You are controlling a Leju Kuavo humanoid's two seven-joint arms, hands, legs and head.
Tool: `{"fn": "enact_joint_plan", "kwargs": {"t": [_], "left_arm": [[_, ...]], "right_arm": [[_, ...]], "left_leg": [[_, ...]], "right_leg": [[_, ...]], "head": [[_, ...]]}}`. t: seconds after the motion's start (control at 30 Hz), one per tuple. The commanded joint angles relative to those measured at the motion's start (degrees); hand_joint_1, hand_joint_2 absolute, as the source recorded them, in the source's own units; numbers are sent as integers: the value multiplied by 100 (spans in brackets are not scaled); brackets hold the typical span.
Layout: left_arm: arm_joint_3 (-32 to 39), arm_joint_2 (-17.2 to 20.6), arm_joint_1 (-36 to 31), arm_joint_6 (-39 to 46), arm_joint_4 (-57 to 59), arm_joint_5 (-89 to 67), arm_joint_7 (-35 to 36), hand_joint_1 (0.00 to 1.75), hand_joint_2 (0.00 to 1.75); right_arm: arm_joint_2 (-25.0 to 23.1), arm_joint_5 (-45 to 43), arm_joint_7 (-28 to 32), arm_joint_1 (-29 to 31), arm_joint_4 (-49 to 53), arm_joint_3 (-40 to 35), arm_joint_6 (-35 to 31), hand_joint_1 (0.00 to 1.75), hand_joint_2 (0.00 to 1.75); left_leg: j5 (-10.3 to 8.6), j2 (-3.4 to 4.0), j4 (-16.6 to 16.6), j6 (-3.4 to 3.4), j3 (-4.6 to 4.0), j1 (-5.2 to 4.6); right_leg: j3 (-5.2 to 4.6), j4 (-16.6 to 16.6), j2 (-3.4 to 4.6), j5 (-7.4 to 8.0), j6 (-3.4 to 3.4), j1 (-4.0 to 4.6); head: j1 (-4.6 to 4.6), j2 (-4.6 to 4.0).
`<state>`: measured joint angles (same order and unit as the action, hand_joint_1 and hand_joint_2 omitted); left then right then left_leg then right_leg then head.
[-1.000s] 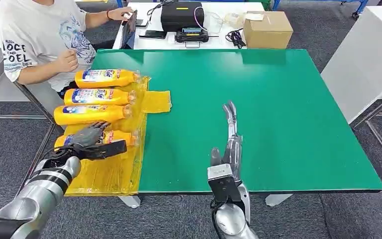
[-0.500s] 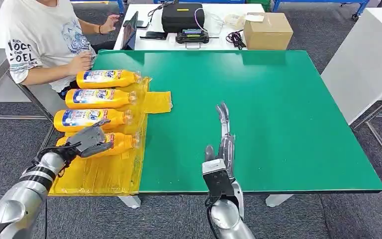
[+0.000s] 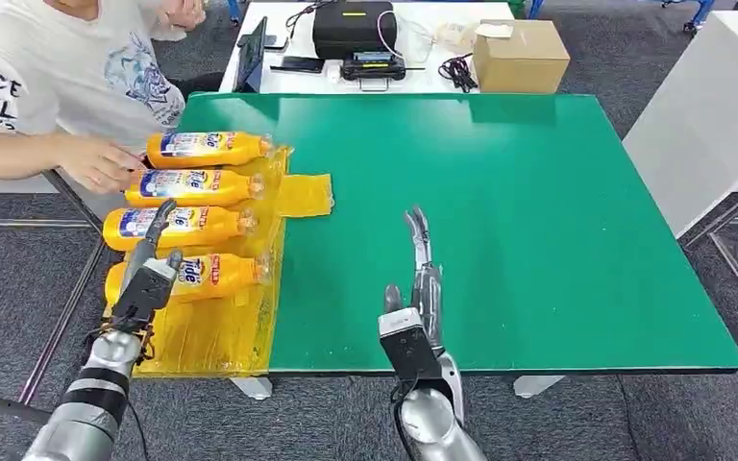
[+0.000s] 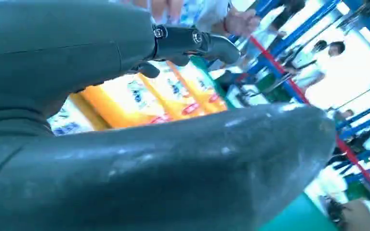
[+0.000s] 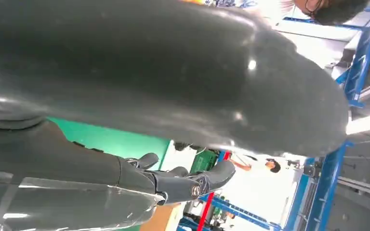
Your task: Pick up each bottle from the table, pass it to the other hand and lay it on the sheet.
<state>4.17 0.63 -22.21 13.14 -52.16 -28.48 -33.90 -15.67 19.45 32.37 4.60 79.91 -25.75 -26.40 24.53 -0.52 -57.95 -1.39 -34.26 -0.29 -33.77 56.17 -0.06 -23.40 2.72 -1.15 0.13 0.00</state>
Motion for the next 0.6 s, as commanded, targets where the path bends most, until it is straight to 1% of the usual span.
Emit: {"fn": "enact_joint_plan", "kwargs": {"t": [0.03, 0.07, 0.1, 0.13, 0.17, 0.2, 0.27, 0.3, 0.33, 0.37, 0.4, 0.43, 0.47, 0.5, 0.53, 0.57, 0.6], "left_arm": [[512, -597, 129, 1924, -685, -269, -610, 0, 0], [431, -656, 250, 2260, -1025, -181, -610, 0, 0], [318, -715, 402, 2554, -1388, 326, -610, 0, 0], [168, -702, 522, 2652, -1617, 484, -610, 0, 0], [275, -816, 652, 2686, -1997, 424, -610, 0, 0], [223, -861, 741, 2686, -2173, 491, -610, 0, 0], [254, -1164, 1146, 2686, -3121, 568, -610, 0, 0], [207, -1223, 1244, 2686, -3233, 716, -610, 0, 175], [35, -1249, 1436, 2686, -3388, 1004, -610, 0, 175], [-84, -1306, 1651, 2686, -3468, 1201, -610, 0, 175], [-181, -1323, 1759, 2624, -3490, 1473, -610, 0, 175], [-356, -1370, 1960, 2564, -3446, 1680, -610, 0, 175], [-372, -1370, 1998, 2562, -3475, 1704, -610, 0, 175], [-452, -1449, 2189, 2459, -3379, 1917, -610, 0, 175], [-456, -1470, 2221, 2372, -3348, 2041, -610, 0, 175], [-453, -1565, 2355, 2181, -3173, 2239, -567, 0, 175], [-453, -1657, 2486, 2023, -3103, 2399, -560, 0, 175]], "right_arm": [[83, 25, -33, 116, -311, -144, -73, 0, 0], [69, 58, -5, 103, -309, -172, -128, 0, 0], [64, 128, 58, 76, -298, -220, -268, 0, 0], [73, 158, 119, 33, -244, -242, -382, 0, 0], [77, 155, 160, -19, -177, -241, -476, 0, 0], [73, 136, 172, -71, -119, -217, -532, 0, 0], [111, 70, 204, -238, 54, -117, -696, 0, 0], [115, 52, 205, -289, 93, -72, -734, 0, 0], [110, 21, 219, -388, 159, 26, -814, 0, 0], [96, -31, 238, -504, 241, 135, -888, 0, 175], [154, -51, 230, -547, 263, 145, -917, 0, 175], [173, -107, 265, -624, 272, 241, -1025, 0, 175], [196, -122, 289, -645, 277, 260, -1038, 0, 175], [217, -211, 326, -722, 282, 342, -1119, 0, 175], [226, -221, 325, -734, 285, 352, -1135, 0, 175], [247, -239, 307, -801, 280, 420, -1213, 0, 175], [264, -248, 293, -865, 276, 458, -1264, 0, 175]], "left_leg": [[10, 11, 0, 9, 9, 12], [6, 2, 0, 8, -2, 9], [4, -3, 0, 6, -7, 7], [4, 1, -1, 4, -16, 7], [9, 1, -2, 6, -12, 9], [8, 7, -1, 5, -14, 7], [11, 2, -3, 5, -14, 9], [11, 2, -6, 5, -17, 10], [16, 2, -8, 5, -14, 12], [13, -1, -5, 4, -16, 9], [9, 1, 1, 3, -20, 4], [15, 1, 4, 4, -6, 5], [14, 1, 8, 4, -8, 0], [13, 2, 5, 3, -16, -1], [19, 1, 6, 7, -4, 3], [15, -4, 6, 4, -12, -1], [20, -5, 6, 6, -4, 4]], "right_leg": [[10, -7, 5, -5, -12, 13], [1, -5, -5, -5, -10, 10], [-4, -5, -9, -4, -7, 8], [-14, -4, -4, -2, -5, 8], [-8, -4, -5, -7, -9, 11], [-13, -5, 1, -4, -7, 8], [-10, -5, -3, -7, -7, 10], [-13, -4, -2, -7, -6, 11], [-7, -4, -3, -11, -8, 13], [-10, -7, -5, -9, -6, 10], [-17, -10, -2, -6, -4, 5], [0, -17, -4, -11, -6, 7], [-4, -17, -3, -9, -4, 1], [-14, -14, -2, -6, -4, 0], [0, -19, -4, -10, -8, 5], [-9, -17, -8, -8, -5, 1], [2, -20, -10, -12, -9, 6]], "head": [[0, 0], [-2, 0], [0, 0], [0, 0], [-2, 0], [-2, 0], [-2, 0], [-2, 0], [-2, 0], [-2, 0], [0, 0], [0, 0], [0, 0], [-2, 0], [-2, 0], [-2, 0], [0, 0]]}}
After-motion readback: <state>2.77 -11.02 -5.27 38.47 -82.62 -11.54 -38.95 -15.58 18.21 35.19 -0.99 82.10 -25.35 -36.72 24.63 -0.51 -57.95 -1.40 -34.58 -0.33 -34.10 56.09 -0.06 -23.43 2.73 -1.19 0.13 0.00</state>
